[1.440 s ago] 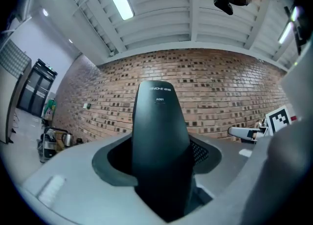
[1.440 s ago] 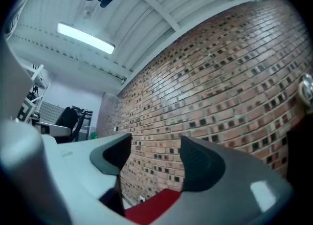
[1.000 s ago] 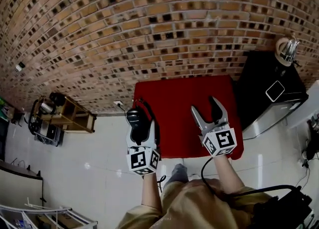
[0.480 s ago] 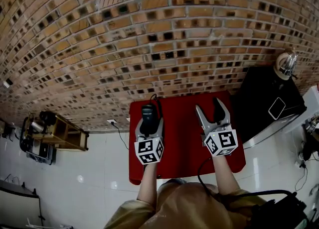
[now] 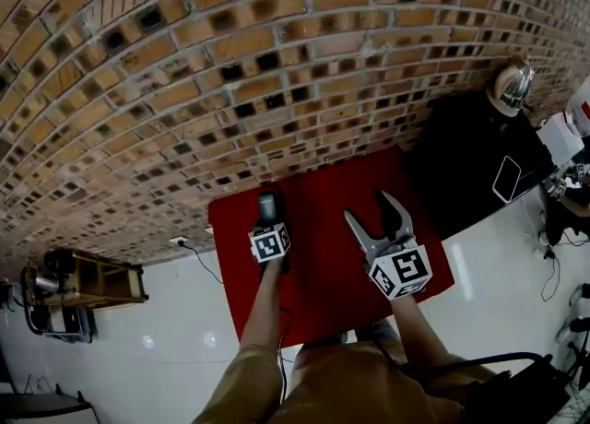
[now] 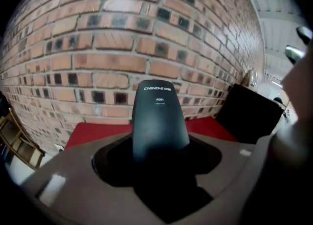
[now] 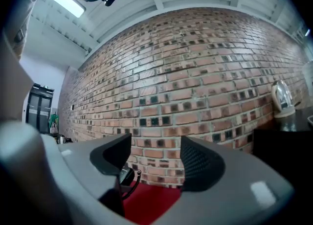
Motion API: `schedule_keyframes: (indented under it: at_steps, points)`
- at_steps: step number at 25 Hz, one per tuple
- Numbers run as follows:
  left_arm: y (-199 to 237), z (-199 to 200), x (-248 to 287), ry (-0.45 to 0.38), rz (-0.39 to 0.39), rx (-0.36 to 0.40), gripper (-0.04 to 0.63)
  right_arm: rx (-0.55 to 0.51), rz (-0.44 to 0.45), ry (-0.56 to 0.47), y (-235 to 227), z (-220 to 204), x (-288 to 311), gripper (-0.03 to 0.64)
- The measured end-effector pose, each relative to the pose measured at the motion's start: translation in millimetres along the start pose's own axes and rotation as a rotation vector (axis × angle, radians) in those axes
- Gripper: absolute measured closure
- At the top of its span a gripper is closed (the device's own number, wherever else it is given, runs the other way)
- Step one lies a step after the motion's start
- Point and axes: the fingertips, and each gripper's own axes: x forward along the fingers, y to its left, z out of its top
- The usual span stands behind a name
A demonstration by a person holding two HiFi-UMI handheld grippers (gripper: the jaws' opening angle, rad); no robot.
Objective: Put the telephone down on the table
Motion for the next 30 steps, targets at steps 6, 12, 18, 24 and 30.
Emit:
schedule_keyframes:
  at_steps: [6,12,18,24,30]
  points:
    - [20.0,-61.5,85.8,0.138,0.04,-0.007,0.31,-0.019,0.0,0.057,-14.0,-41.0,3.2,0.313]
    - [37.0,-161.0,93.3,0.504,0.113,-0.119,0.308,0.027,0.024,0.1,-32.6,-86.8,10.3,0.313]
    - [41.5,-134.2,106.4,0.305,0.131,-0.213,0.164,0.015,0.056,0.112,-33.4,-72.7,17.9,0.313]
    - [-21.5,-29.8,9.6,-0.035,0.058,-0.046,0.101,0.062,0.085,0.061,-39.0,-42.9,14.3,0.313]
    - [-80.0,121.8,-147.2,-0.476,0.013,0.103,0.112,0.068,0.098,-0.032,-33.1,5.3,17.4,0.313]
